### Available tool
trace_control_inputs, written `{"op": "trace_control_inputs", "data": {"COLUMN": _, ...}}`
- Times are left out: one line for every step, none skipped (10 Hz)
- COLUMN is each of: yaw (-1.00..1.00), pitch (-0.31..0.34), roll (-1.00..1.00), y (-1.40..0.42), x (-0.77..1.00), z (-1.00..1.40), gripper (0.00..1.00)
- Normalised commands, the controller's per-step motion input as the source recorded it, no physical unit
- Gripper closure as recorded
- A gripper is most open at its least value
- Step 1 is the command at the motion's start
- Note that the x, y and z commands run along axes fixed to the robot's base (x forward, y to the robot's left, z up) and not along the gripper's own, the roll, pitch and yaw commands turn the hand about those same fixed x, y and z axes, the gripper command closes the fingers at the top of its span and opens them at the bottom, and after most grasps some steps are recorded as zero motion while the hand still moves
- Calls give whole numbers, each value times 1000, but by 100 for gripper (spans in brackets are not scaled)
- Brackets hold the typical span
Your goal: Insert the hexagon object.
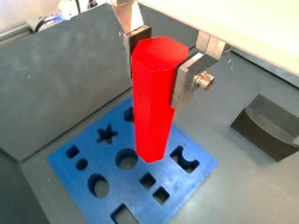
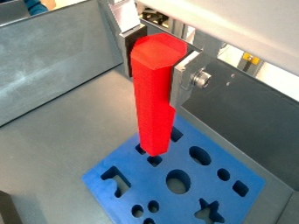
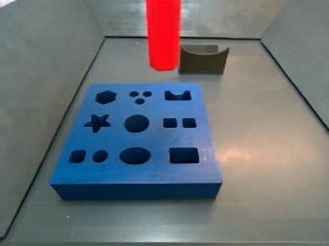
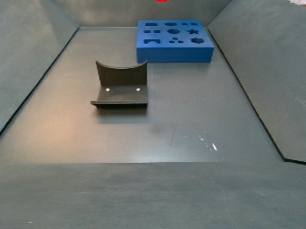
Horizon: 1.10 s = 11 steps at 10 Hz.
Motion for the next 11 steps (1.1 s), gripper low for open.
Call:
{"op": "trace_control_inputs", "data": {"yaw": -471, "pitch": -130, "roll": -3, "y": 380, "x": -563, "z": -494, "gripper": 100}}
{"op": "trace_control_inputs", "data": {"yaw": -534, "pitch": -64, "roll": 13, "y": 386, "x": -560, "z": -577, "gripper": 100}}
{"op": "trace_control_inputs", "data": {"yaw": -529, "pitch": -53, "roll": 84, "y": 323, "x": -566, "z": -549, "gripper": 100}}
{"op": "trace_control_inputs", "data": {"yaw": -514, "pitch": -54, "roll": 157, "y": 246, "x": -614, "z": -494, "gripper": 100}}
{"op": "trace_control_inputs", "data": {"yaw": -540, "pitch": 0, "roll": 146, "y": 200, "x": -574, "z": -483, "gripper": 100}}
{"op": "trace_control_inputs", "data": {"yaw": -657, "pitch": 0, "roll": 97, "y": 160, "x": -440, "z": -489, "gripper": 100}}
{"op": "trace_control_inputs", "data": {"yaw": -703, "pitch": 0, "roll": 86, "y": 131, "x": -420, "z": -457, "gripper": 100}}
{"op": "trace_control_inputs", "data": {"yaw": -700, "pitch": 0, "roll": 91, "y": 123, "x": -474, "z": -417, "gripper": 100}}
{"op": "trace_control_inputs", "data": {"yaw": -606, "pitch": 0, "roll": 14, "y": 171, "x": -683, "z": -323, "gripper": 100}}
{"op": "trace_control_inputs", "data": {"yaw": -566, "pitch": -30, "roll": 0, "y": 206, "x": -677, "z": -149, "gripper": 100}}
{"op": "trace_control_inputs", "data": {"yaw": -446, "pitch": -14, "roll": -4, "y": 223, "x": -483, "z": -80, "gripper": 100}}
